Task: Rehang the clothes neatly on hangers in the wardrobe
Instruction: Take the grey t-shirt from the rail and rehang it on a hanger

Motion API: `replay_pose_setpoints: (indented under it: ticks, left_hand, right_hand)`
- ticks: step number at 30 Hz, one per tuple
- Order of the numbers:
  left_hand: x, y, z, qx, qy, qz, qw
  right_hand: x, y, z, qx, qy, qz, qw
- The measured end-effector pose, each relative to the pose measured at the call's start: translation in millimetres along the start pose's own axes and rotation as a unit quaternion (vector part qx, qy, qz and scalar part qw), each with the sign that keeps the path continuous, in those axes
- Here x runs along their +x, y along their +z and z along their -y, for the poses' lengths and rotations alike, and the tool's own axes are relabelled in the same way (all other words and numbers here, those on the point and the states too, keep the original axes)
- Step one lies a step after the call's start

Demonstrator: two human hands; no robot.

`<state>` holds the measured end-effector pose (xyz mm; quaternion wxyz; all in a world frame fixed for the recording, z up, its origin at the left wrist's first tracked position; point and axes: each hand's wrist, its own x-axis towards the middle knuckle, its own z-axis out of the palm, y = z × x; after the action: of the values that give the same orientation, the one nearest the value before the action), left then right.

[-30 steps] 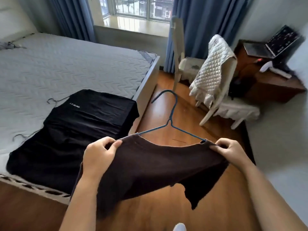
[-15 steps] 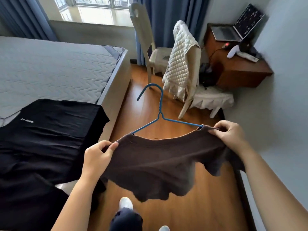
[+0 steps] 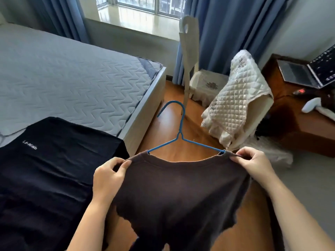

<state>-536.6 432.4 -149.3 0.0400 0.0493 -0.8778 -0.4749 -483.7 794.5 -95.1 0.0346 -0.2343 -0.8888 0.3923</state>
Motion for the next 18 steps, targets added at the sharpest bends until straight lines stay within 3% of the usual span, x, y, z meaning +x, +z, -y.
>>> replay_pose_setpoints:
  ticks: [12, 18]
  left_hand:
    - [186, 44, 9, -0.012, -0.129, -0.055, 0.99]
    - [286, 74, -5, 0.002, -0.187, -0.134, 0.973]
  right_hand:
    - [257, 82, 89, -0.012, -0.091, 0.098, 0.991]
    - [421, 128, 141, -0.038, -0.159, 0.168, 0.972]
